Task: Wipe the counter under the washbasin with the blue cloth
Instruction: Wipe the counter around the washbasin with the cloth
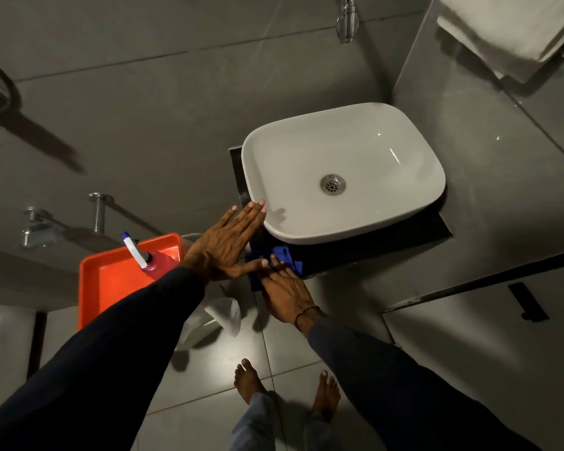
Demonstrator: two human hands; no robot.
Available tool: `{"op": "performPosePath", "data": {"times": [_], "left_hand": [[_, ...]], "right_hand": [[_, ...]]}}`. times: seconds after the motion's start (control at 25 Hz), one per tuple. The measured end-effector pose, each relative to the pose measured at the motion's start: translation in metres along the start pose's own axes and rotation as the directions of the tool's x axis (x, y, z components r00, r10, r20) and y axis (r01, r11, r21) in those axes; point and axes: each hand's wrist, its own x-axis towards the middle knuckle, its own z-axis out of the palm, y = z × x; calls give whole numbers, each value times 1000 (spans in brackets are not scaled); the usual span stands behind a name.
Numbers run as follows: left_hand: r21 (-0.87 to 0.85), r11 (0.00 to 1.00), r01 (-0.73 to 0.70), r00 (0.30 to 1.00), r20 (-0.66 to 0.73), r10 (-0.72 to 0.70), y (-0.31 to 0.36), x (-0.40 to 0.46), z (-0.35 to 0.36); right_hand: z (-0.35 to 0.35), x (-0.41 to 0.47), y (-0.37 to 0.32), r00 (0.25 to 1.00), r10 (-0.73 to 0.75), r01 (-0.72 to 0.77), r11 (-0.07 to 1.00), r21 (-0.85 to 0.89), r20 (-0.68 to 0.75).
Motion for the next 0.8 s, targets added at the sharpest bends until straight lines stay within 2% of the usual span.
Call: {"op": "performPosePath", "data": {"times": [0.12, 0.28, 0.44, 0.52, 0.64, 0.8], "left_hand": [[-3, 999, -34, 999, 20, 34, -5, 1, -4], [17, 998, -53, 998, 28, 52, -6, 0, -5], [23, 999, -45, 998, 33, 44, -6, 1, -3], [12, 999, -44, 999, 27, 44, -6, 2, -2], [32, 999, -39, 999, 31, 38, -7, 2, -1], [48, 998, -26, 999, 31, 25, -6, 4, 1]], "right_hand": [[-4, -14, 27, 1000, 15, -15, 998, -57, -11], [-17, -40, 77, 985, 161, -166, 981, -102, -56], [-15, -42, 73, 963, 264, -268, 960, -88, -54], [-7, -35, 50, 970, 239, -241, 968, -67, -42], [7, -25, 22, 991, 127, -125, 989, -81, 30], [2, -22, 25, 996, 72, -64, 991, -121, 59]]}}
